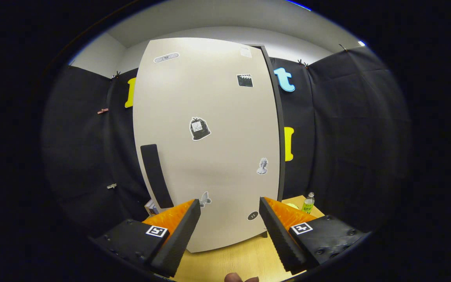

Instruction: Open the shoe cabinet door, grab the shoes and put them into the shoe cabinet, then close the shoe cabinet door.

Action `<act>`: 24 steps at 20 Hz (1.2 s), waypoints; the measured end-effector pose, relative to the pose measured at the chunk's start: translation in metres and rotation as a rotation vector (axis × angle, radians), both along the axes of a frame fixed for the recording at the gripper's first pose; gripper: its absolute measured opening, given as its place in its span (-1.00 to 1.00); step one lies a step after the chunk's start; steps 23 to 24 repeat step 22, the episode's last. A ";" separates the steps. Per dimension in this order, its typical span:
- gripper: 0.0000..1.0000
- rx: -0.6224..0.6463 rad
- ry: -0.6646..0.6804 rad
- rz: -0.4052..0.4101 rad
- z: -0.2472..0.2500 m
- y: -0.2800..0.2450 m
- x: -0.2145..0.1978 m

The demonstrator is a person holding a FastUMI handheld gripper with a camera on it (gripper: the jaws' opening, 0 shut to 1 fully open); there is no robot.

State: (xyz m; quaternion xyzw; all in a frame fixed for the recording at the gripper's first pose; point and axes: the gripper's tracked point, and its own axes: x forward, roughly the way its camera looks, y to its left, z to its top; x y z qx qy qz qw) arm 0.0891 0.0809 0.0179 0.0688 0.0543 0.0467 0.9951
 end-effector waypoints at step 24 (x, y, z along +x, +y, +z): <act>0.96 -0.030 -0.039 -0.029 0.010 -0.019 -0.015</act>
